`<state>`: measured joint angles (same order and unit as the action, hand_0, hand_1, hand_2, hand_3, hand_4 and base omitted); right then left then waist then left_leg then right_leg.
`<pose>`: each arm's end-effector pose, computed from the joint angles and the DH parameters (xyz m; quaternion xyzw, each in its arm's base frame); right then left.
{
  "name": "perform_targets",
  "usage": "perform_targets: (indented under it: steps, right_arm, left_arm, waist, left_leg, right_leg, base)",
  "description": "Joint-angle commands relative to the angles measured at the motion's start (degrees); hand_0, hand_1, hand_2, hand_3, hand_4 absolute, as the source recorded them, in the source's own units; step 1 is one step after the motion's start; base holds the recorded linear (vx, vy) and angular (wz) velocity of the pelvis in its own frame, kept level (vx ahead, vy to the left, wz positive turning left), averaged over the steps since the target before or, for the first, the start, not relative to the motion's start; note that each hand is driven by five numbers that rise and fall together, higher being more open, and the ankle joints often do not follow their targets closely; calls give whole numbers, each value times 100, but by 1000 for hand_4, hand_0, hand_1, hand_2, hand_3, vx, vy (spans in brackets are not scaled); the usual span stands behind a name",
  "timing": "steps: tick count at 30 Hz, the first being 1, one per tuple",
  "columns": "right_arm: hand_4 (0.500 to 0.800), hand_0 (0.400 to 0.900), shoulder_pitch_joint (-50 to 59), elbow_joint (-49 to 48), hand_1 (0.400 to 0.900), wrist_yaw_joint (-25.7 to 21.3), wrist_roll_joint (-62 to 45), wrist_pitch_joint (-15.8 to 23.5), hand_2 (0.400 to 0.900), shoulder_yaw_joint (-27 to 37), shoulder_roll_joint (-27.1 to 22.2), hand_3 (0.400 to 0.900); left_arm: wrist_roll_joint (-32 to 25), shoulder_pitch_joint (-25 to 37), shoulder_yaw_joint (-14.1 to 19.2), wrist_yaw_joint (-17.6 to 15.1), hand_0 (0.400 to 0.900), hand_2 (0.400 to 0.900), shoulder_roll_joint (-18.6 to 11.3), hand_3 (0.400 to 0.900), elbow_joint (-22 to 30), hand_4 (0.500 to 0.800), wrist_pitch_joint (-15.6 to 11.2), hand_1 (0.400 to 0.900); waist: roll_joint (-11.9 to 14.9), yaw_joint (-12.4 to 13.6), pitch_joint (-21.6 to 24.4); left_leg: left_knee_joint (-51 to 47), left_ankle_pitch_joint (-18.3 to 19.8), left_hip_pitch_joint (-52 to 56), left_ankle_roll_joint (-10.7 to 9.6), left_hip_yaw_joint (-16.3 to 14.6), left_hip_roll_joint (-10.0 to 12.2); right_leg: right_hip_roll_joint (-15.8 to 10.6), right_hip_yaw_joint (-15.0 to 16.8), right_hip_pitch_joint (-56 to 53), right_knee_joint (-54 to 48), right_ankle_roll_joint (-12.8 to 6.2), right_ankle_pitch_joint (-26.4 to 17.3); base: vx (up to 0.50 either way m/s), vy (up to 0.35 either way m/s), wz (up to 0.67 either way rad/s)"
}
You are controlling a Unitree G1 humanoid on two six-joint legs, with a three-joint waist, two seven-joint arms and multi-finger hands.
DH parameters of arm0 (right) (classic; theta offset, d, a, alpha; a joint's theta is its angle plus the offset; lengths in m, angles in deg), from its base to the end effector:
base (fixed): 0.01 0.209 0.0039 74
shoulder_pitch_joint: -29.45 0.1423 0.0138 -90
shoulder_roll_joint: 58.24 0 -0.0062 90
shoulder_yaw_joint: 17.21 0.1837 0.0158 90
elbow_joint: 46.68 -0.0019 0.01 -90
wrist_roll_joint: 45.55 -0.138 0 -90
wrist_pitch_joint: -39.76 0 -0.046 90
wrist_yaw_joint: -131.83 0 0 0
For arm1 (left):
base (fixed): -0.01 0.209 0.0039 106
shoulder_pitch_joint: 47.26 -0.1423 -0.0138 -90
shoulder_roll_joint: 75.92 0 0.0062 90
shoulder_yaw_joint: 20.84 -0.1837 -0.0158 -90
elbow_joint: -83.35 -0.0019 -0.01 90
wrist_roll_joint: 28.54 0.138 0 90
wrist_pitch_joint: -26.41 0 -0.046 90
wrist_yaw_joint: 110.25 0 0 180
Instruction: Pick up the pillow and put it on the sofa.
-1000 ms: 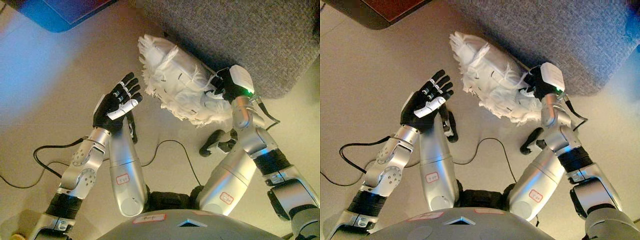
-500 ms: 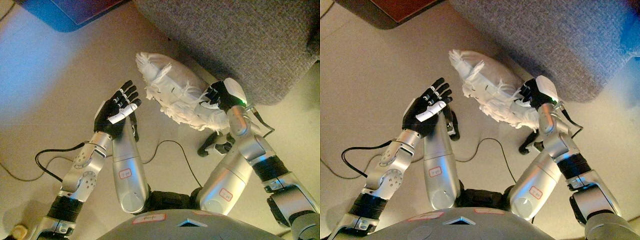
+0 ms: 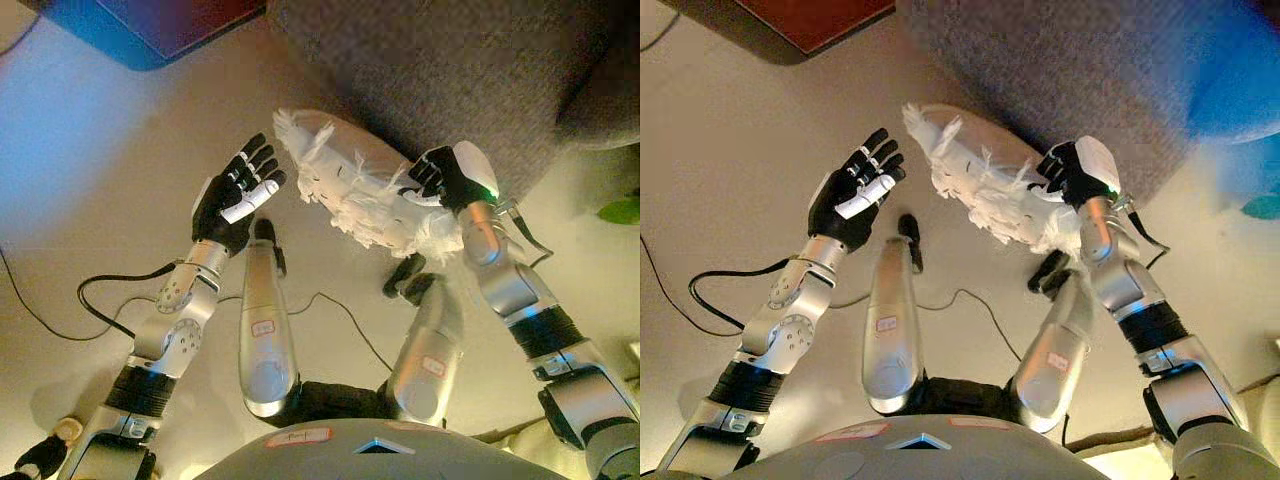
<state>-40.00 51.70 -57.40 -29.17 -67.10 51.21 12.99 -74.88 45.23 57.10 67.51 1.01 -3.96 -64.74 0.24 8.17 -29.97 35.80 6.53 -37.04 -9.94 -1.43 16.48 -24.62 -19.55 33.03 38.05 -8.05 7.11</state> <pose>0.2625 -0.2026 0.0865 -0.4811 0.0172 -0.0012 0.8765 0.2086 0.1988 0.0661 -0.1501 0.0192 -0.0857 0.9848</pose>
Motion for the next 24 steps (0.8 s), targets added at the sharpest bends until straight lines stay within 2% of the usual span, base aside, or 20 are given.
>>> perform_targets:
  steps: [1, 8, 10, 18, 24]
  right_arm:
    - [500, 400, 358, -1136, 400, -626, -190, 902, 400, 874, -321, 400]
    - [500, 400, -354, -1826, 400, -633, -401, 1329, 400, 1277, -373, 400]
    - [500, 400, -634, -2087, 400, -628, -444, 1495, 400, 1433, -405, 400]
    - [500, 400, -1477, -2886, 400, -494, -673, 1950, 400, 2158, -527, 400]
    - [500, 400, -1604, -3225, 400, -495, -879, 2010, 400, 2586, -708, 400]
  left_arm:
    - [334, 125, 132, -15, 900, 900, -138, 900, 610, 800, 61, 900]
    - [456, -45, 240, -114, 900, 900, -103, 900, 739, 800, 438, 900]
    - [441, -125, 269, -103, 900, 900, -80, 900, 739, 800, 533, 900]
    - [489, -546, 443, 47, 900, 900, 79, 900, 707, 800, 836, 900]
    - [527, -641, 420, 122, 900, 900, 147, 900, 566, 800, 1033, 900]
  waist:
    - [361, 103, 47]
    - [581, 9, 439]
    - [611, -29, 622]
    - [742, -236, 1306]
    - [790, -329, 1749]
  left_leg:
    - [-756, -383, 571, 349, -4, -48]
    - [-1840, -631, 1638, 315, -277, 5]
    - [-2273, -689, 2043, 295, -454, 25]
    - [-3258, -810, 3131, 346, -911, -90]
    - [-3800, -850, 3635, 405, -1157, -184]
  right_leg:
    - [-317, 104, -405, -1270, -343, -1103]
    - [-108, -199, -1528, -2581, -489, -1670]
    - [-10, -274, -1912, -2958, -557, -1802]
    - [316, -308, -2733, -3660, -673, -2053]
    - [434, -306, -2899, -3785, -695, -2276]
  base:
    - [-15, -50, -12]
    - [39, -53, -16]
    - [32, -18, -17]
    - [78, 5, -10]
    - [66, 0, -7]
